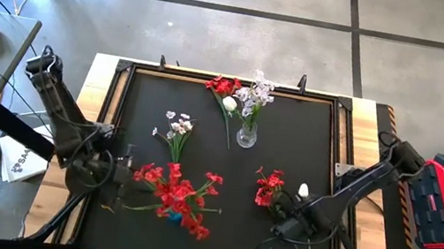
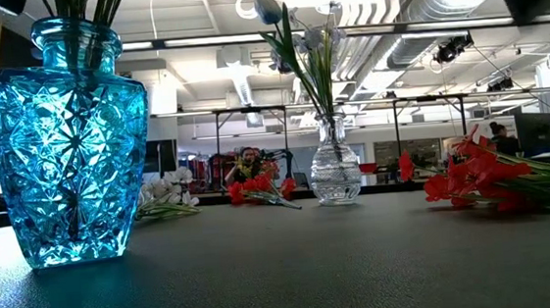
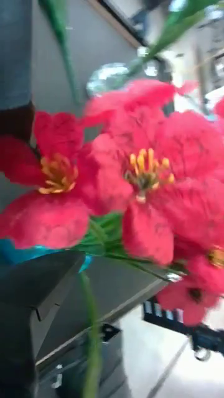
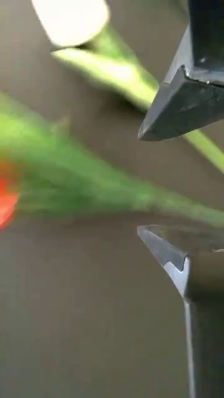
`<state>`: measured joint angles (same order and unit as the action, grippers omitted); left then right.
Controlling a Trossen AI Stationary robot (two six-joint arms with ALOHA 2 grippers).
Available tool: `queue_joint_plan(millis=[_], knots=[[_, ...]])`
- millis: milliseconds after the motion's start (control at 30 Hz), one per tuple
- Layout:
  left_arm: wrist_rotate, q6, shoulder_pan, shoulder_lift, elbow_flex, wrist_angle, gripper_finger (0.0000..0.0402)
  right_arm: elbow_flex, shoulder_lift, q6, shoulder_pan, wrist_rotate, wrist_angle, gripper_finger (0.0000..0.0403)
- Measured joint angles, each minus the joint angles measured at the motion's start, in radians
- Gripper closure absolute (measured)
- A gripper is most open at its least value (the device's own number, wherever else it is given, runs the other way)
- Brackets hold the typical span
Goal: Sort flowers into vase by color
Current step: Put the red flowers into the blue vase, then put the white tulip into the transparent vase
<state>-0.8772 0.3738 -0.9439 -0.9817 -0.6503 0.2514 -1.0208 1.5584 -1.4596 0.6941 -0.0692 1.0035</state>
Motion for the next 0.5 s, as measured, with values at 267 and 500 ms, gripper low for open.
queue_joint_plan(millis=[267,500], knots=[[0.012,0.315,-0.070,-0.001,-0.044,0.228,0.0225,0.219,-0.029,-0.066,-0.019,0.199,-0.019,0.0195],[0.011,0.426,-0.117,-0.026,-0.044,0.273,0.0225,0.329,-0.079,-0.085,-0.042,0.203,-0.149,0.0233]])
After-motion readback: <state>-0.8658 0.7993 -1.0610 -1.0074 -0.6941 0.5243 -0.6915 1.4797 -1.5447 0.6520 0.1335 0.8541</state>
